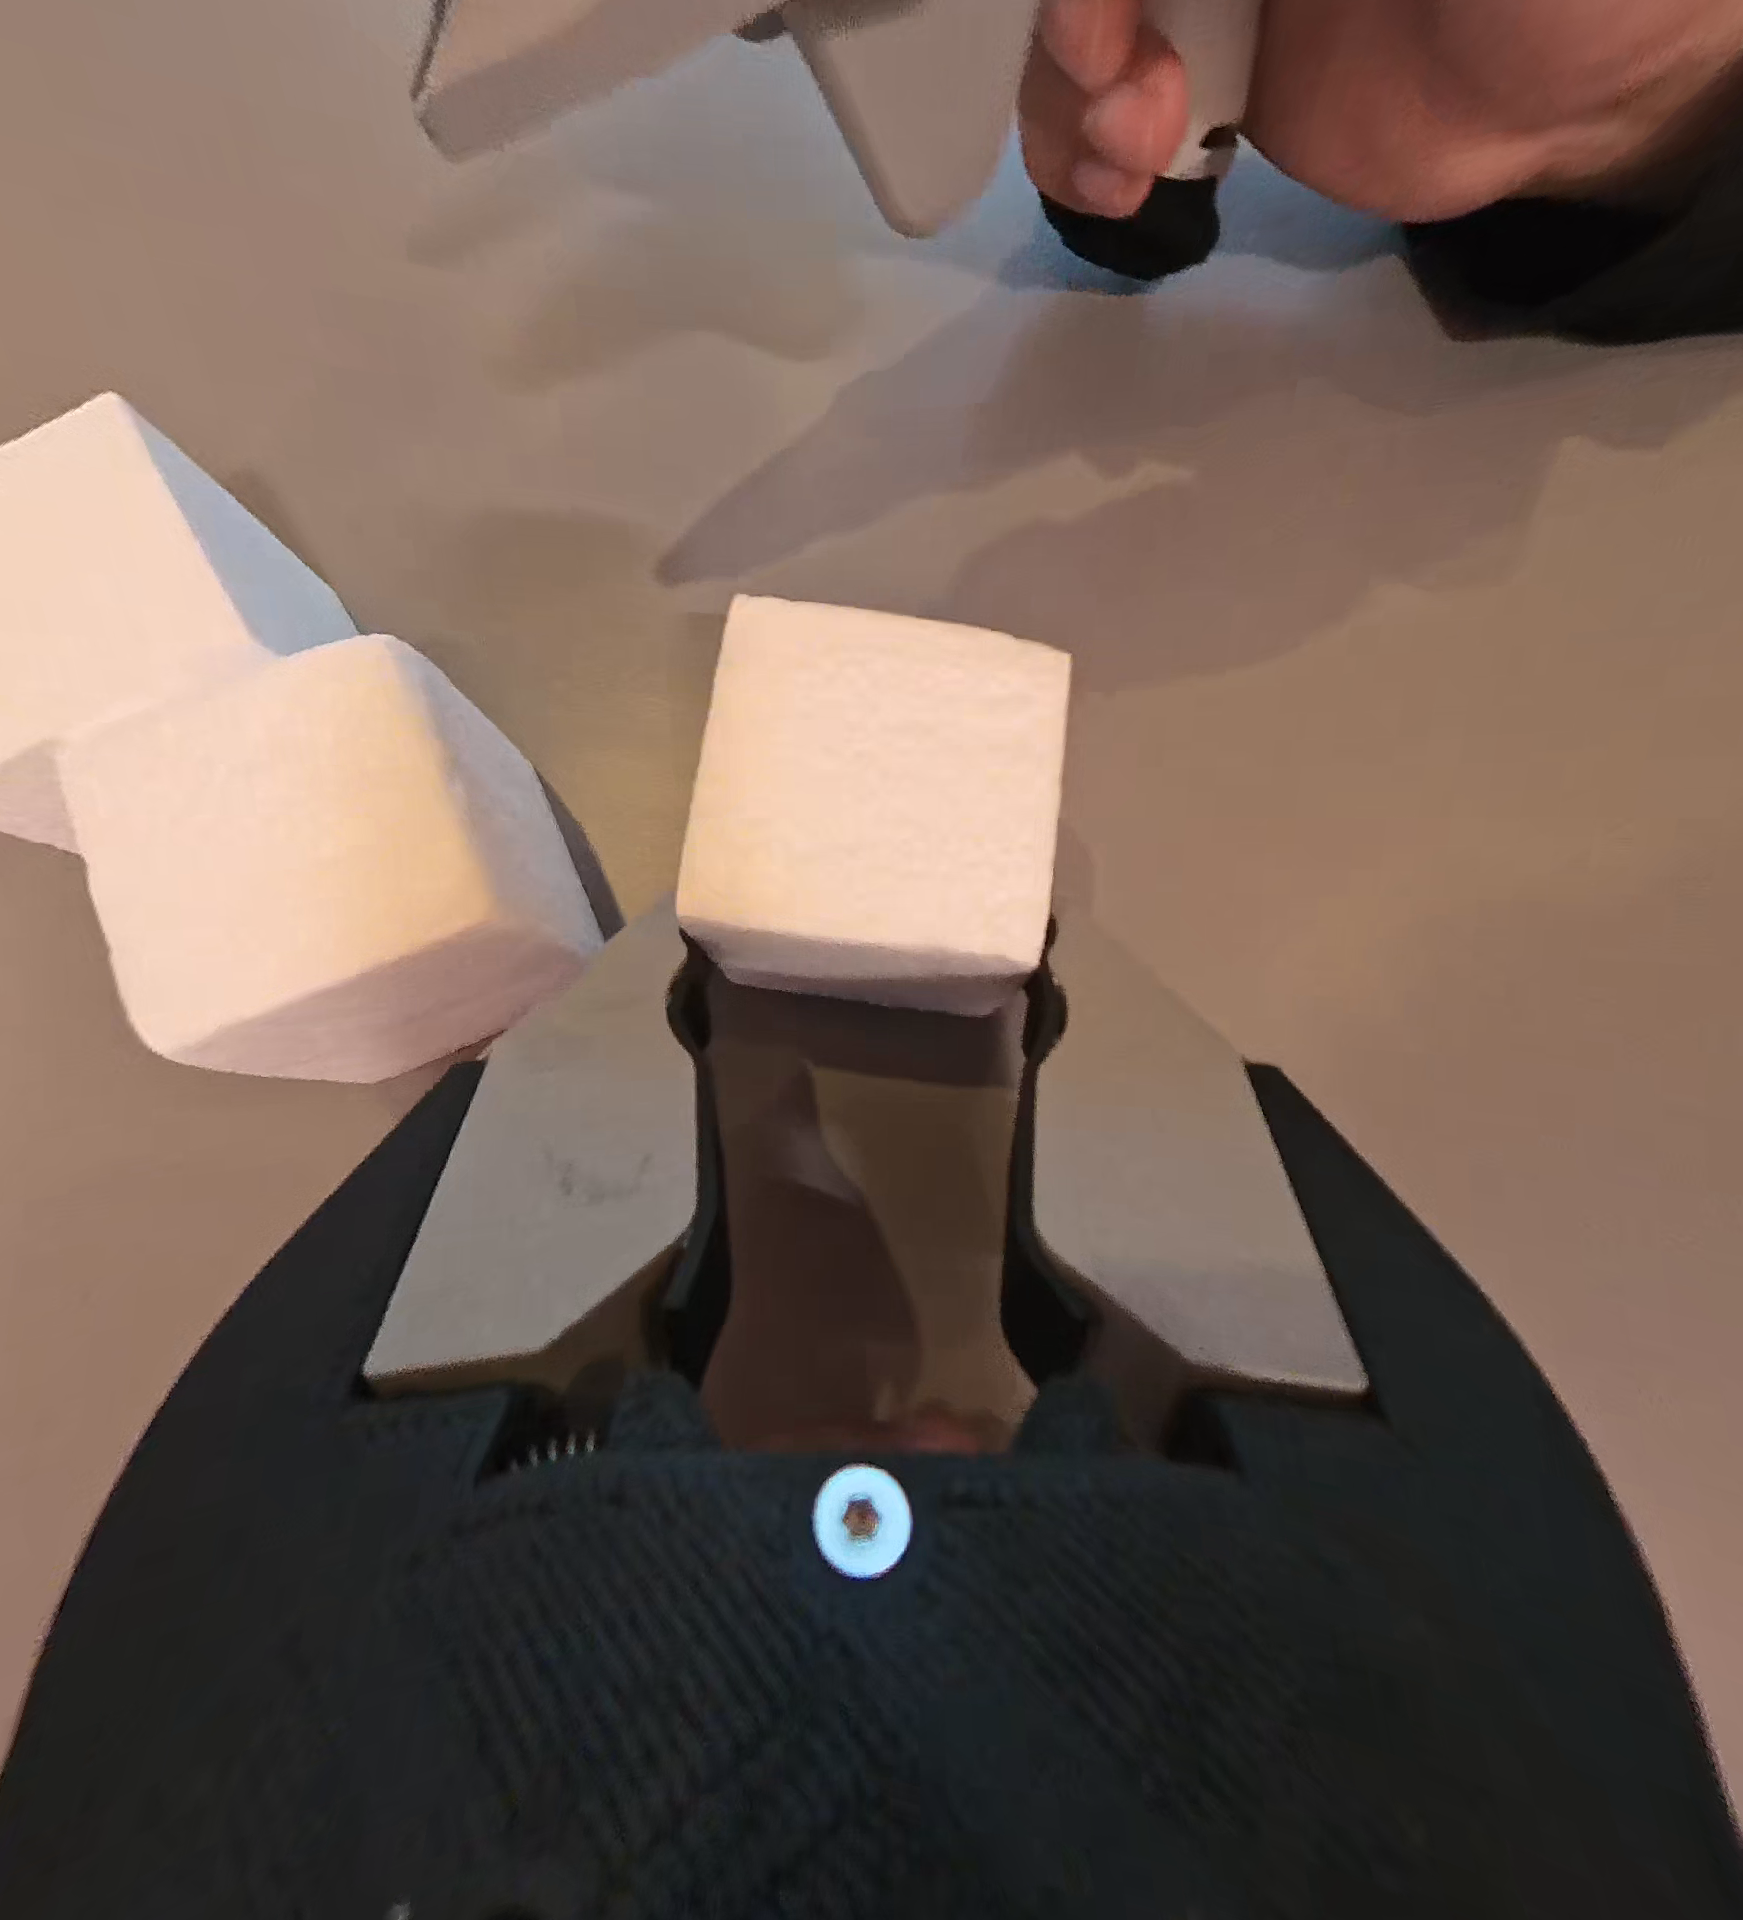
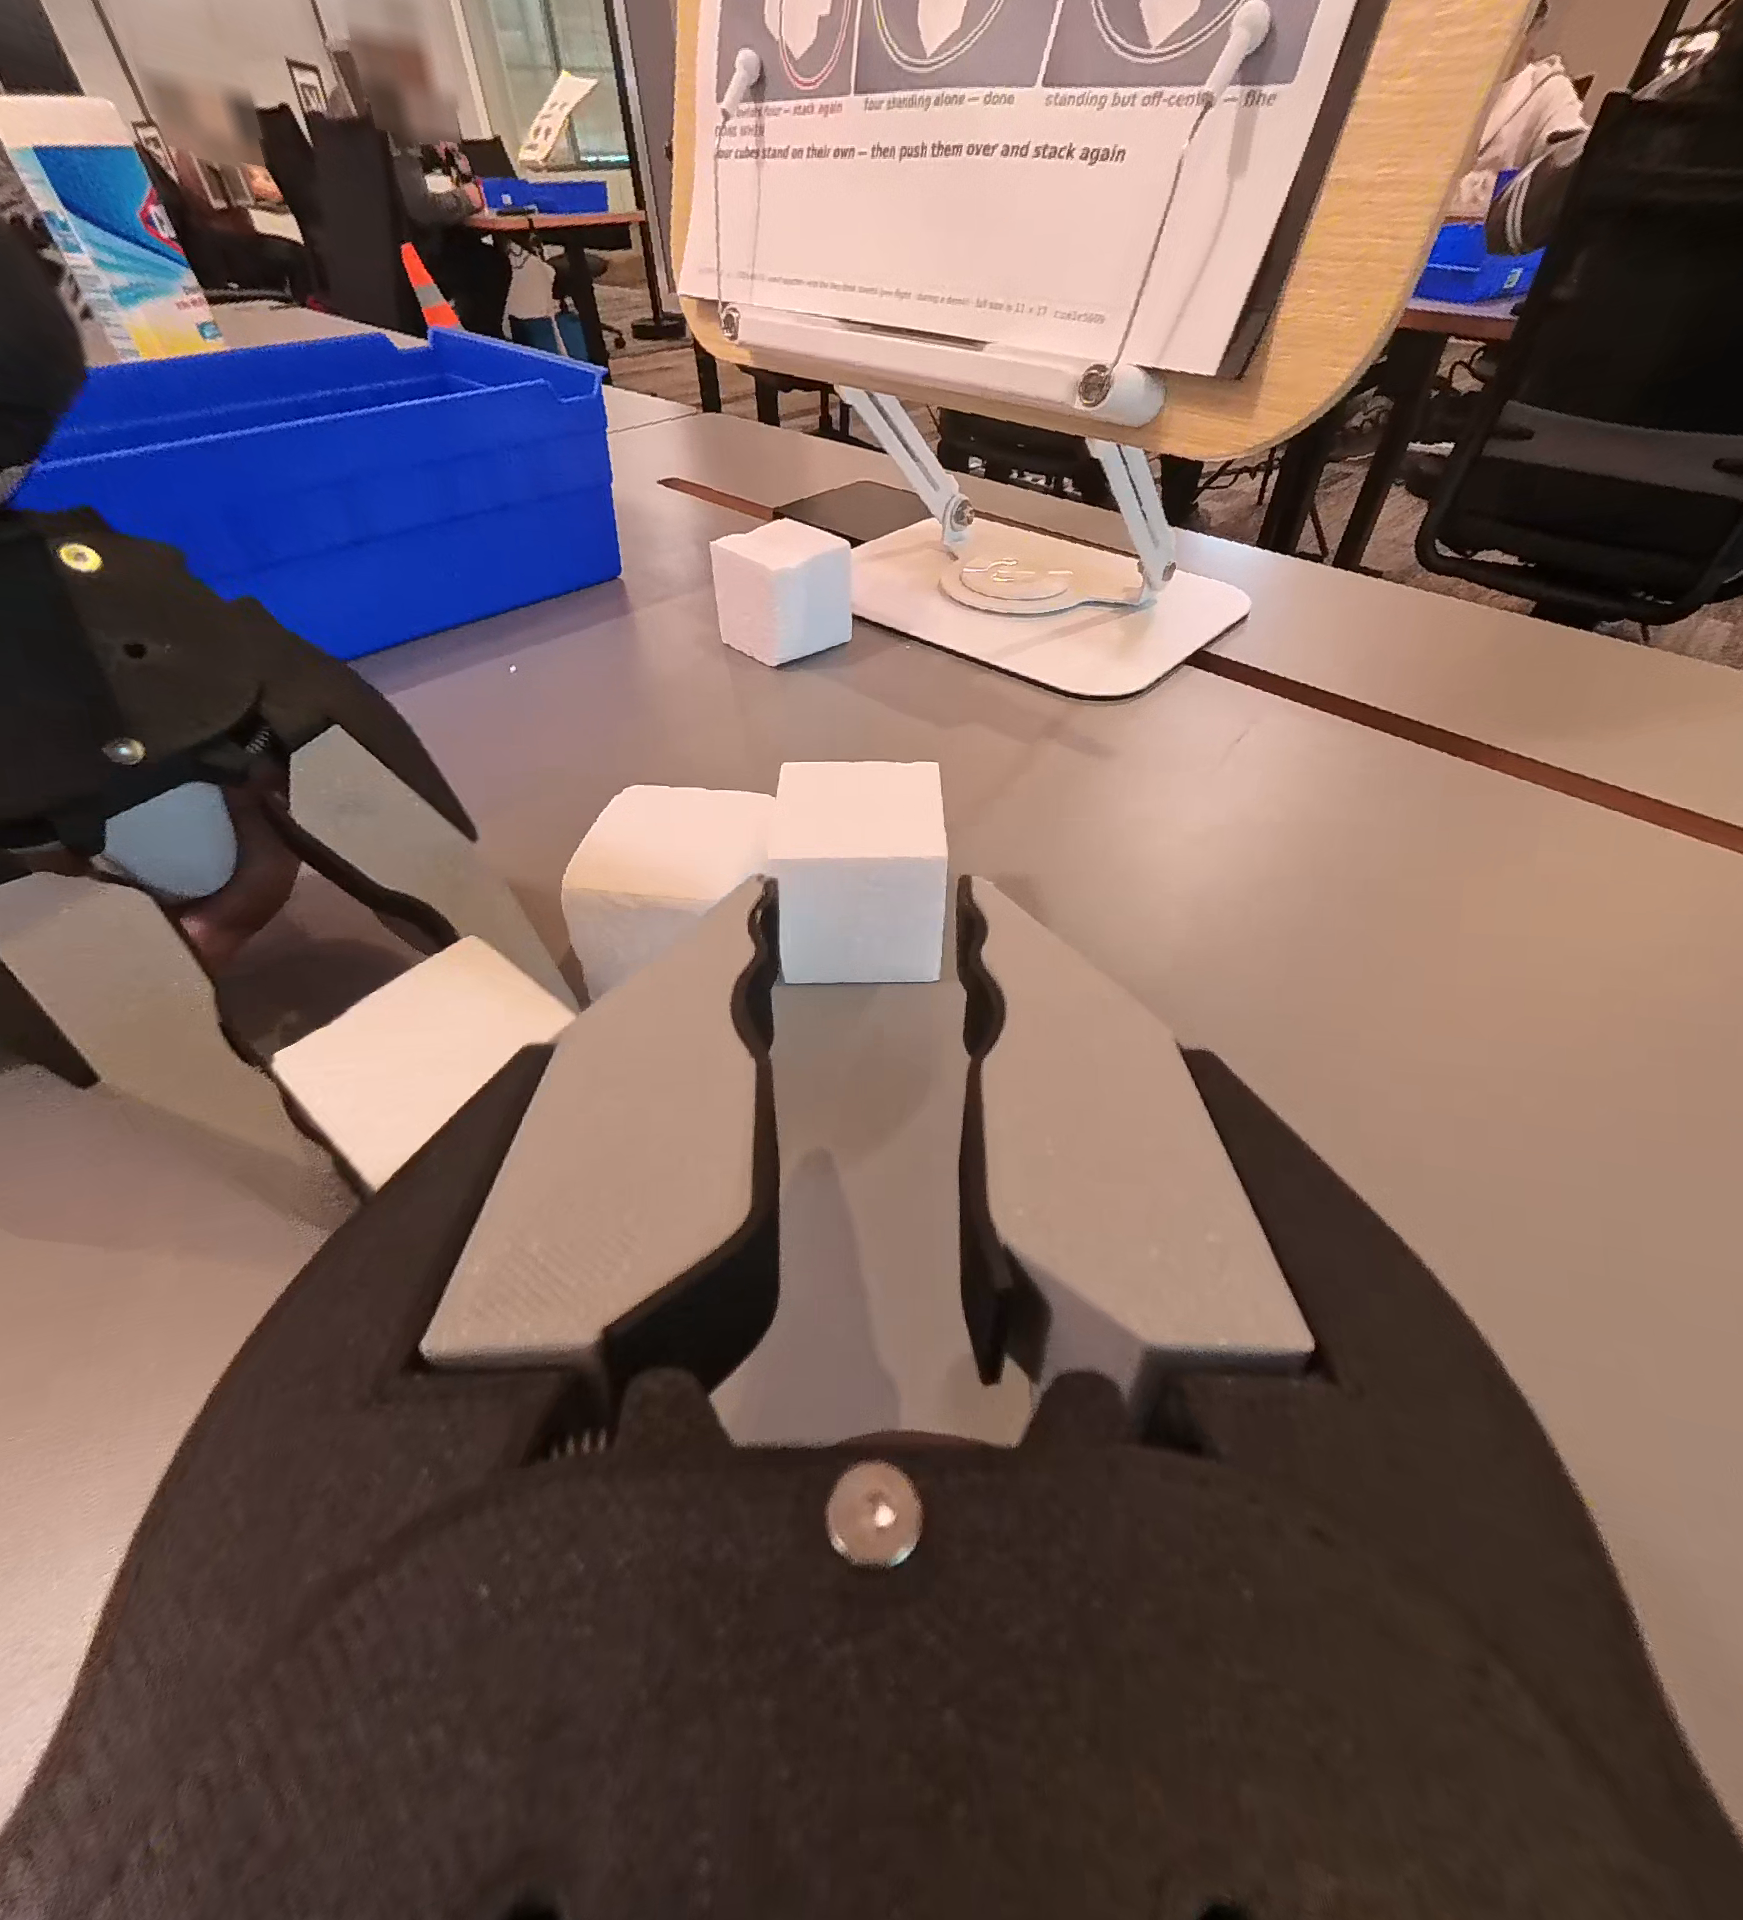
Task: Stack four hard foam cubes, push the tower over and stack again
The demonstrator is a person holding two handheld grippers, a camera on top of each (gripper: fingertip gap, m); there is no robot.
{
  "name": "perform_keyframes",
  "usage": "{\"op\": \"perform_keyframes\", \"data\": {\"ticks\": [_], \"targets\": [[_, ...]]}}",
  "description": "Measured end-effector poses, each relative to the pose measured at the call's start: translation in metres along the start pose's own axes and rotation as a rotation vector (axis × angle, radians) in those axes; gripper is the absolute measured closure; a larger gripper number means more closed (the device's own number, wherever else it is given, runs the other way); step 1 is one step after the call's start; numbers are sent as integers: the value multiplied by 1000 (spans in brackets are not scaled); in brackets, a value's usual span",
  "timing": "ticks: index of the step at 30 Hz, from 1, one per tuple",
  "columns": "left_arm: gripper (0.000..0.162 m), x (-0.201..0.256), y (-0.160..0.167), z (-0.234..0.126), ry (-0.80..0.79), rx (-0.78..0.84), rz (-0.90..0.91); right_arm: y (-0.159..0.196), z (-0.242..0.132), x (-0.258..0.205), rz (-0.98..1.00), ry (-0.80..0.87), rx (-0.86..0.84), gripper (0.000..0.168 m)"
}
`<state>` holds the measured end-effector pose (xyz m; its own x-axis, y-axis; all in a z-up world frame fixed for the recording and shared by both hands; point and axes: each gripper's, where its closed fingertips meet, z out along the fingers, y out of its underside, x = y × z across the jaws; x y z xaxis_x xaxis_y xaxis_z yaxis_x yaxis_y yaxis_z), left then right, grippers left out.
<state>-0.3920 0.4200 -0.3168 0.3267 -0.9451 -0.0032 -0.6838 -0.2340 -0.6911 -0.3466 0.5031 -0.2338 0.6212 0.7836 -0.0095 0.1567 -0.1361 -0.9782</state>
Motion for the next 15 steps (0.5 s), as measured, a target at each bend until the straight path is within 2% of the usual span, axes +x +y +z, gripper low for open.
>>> {"op": "perform_keyframes", "data": {"ticks": [15], "targets": [[102,-20,-2,5,-57,29,-60,5,5,-9,-45,-19,-28,135]]}}
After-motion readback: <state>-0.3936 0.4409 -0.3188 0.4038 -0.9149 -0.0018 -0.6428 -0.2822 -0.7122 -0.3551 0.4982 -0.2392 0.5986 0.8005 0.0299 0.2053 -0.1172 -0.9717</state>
